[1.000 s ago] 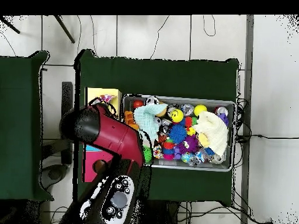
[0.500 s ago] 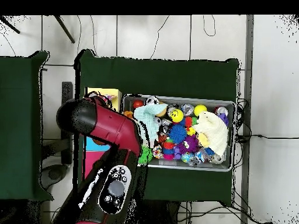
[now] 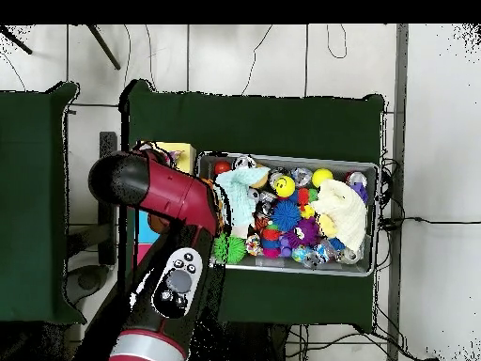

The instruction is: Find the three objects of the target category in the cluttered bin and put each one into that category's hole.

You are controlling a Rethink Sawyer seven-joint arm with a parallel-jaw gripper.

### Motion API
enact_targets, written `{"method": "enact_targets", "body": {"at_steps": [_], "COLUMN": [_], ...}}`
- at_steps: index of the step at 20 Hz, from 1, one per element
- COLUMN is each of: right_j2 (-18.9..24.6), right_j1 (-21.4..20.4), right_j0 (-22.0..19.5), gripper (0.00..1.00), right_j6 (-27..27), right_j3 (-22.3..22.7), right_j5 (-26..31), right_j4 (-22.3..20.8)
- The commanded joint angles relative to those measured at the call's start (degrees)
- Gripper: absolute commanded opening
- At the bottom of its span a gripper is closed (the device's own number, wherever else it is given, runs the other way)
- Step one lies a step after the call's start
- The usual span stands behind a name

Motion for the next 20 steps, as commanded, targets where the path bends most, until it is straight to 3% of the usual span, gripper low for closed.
{"method": "enact_targets", "body": {"at_steps": [1,10,20], "right_j2": [3.2,0.0,-1.4], "right_j1": [4.7,0.0,-1.0], "right_j0": [-0.7,-0.1,-1.7], "gripper": [0.0,0.0,0.0], "right_j6": [17.1,17.8,14.9], "right_j3": [-2.7,0.2,2.5], "right_j5": [5.3,16.4,17.8], "right_j4": [1.3,-1.9,-3.1]}}
